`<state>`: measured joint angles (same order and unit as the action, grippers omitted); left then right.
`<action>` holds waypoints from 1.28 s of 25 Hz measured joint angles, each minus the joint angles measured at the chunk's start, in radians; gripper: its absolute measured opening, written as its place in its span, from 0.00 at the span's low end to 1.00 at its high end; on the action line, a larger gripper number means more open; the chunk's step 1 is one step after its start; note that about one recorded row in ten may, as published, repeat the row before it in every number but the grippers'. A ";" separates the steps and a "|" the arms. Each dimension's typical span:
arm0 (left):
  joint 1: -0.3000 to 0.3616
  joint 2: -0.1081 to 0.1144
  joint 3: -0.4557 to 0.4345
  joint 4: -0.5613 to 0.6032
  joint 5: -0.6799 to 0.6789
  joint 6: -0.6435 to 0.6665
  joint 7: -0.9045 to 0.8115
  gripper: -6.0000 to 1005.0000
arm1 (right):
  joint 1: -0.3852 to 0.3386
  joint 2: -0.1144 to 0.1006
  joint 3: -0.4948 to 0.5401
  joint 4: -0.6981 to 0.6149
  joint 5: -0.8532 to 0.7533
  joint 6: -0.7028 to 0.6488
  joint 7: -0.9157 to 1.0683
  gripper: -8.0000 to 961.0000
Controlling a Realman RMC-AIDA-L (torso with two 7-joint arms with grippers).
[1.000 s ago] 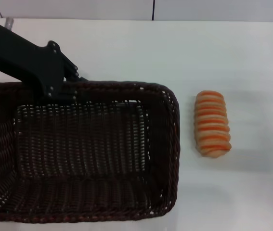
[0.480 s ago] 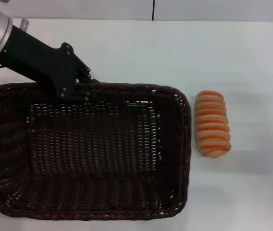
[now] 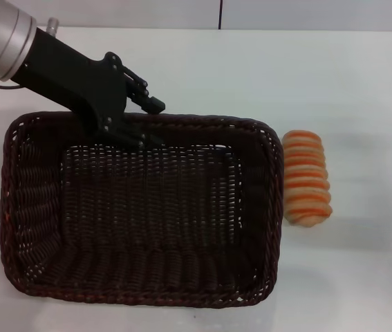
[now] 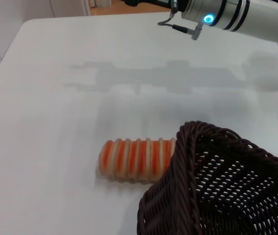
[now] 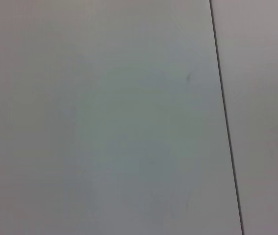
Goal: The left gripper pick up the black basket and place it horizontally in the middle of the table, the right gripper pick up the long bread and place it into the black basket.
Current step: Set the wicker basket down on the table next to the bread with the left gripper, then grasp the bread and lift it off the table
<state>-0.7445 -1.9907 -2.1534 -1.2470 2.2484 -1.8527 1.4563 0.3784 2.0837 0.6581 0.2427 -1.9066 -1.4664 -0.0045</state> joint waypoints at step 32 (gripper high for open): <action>0.349 -0.064 -0.308 0.213 -0.728 0.636 0.054 0.51 | -0.131 -0.007 -0.194 0.345 -0.017 0.255 -0.028 0.68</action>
<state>-0.3958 -2.0545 -2.4610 -1.0338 1.5205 -1.2169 1.5104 0.2469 2.0763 0.4638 0.5877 -1.9236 -1.2112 -0.0321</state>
